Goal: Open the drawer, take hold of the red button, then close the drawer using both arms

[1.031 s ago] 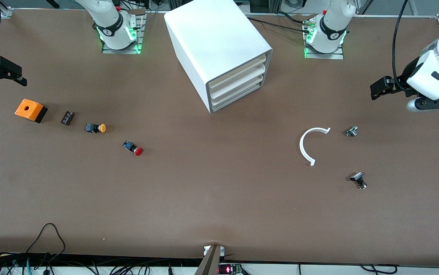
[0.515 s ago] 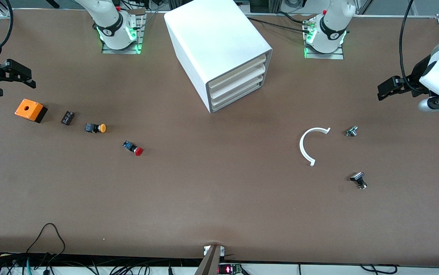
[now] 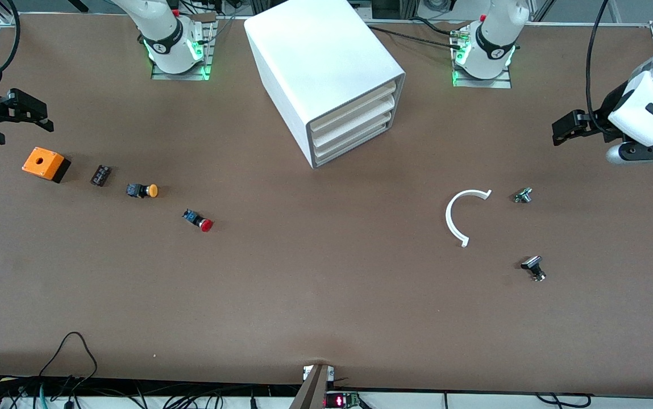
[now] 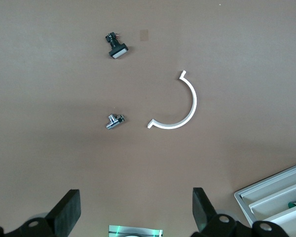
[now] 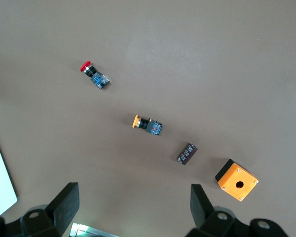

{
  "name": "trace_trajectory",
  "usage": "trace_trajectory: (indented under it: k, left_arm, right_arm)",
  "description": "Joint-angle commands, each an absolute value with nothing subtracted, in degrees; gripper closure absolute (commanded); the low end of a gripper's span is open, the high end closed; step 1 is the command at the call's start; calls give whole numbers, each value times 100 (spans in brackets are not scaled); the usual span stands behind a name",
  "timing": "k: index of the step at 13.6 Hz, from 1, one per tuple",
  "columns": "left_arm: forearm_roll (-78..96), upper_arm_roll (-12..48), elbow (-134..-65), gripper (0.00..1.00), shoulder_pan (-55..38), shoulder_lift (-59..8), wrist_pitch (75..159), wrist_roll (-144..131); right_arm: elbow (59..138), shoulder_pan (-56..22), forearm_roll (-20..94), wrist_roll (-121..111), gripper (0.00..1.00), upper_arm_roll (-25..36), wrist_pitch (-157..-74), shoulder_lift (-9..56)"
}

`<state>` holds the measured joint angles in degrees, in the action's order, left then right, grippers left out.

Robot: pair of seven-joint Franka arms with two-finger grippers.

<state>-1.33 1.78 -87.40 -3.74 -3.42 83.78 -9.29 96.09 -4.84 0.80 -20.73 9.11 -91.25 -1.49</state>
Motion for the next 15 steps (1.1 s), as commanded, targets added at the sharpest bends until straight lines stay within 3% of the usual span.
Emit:
trace_trajectory:
  k: [1, 15]
  left_arm:
    - [-70, 185, -8604, 0, -299, -404, 8314, -773]
    - [-70, 176, -8648, 0, -211, -404, 8350, -545]
  right_arm:
    - [9527, -483, 114, -2188, 0, 932, -9105, -105]
    - [9510, -501, 53, -2171, 0, 923, -9061, -88]
